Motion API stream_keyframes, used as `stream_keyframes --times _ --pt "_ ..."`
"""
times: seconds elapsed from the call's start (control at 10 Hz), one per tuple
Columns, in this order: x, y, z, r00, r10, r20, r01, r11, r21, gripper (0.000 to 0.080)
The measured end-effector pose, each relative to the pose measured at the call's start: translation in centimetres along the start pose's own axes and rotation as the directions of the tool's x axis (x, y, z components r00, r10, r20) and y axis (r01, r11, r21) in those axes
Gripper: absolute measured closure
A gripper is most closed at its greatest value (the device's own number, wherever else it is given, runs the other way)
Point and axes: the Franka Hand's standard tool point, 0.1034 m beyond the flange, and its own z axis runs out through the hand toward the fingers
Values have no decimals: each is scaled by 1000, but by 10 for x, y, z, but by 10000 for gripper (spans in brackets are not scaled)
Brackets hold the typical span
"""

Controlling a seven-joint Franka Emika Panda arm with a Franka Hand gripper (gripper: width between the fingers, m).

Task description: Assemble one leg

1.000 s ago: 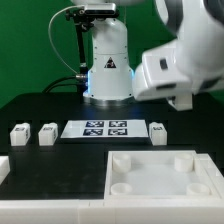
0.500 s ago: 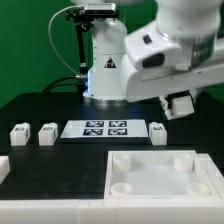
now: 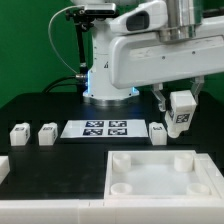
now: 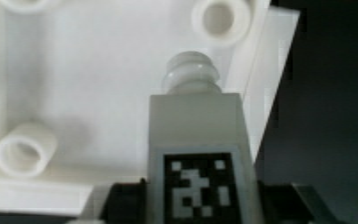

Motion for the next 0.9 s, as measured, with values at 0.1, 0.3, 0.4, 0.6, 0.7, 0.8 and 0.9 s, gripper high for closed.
stream_keyframes --times 0.1,0.3,0.4,0.6,0.7,0.8,0.9 --pt "0 4 1 992 -7 -125 4 1000 -22 509" --pt "34 10 -5 931 -19 -365 -1 999 -54 509" --pt "55 13 -5 887 -34 -460 3 998 -68 509" --pt "58 4 19 842 -19 -539 -14 998 -57 509" --pt "54 -5 25 861 -15 -509 -12 999 -49 509" --pt "56 -2 22 857 -21 -514 -8 998 -55 509" --pt "55 -1 24 859 -20 -511 -9 998 -54 509"
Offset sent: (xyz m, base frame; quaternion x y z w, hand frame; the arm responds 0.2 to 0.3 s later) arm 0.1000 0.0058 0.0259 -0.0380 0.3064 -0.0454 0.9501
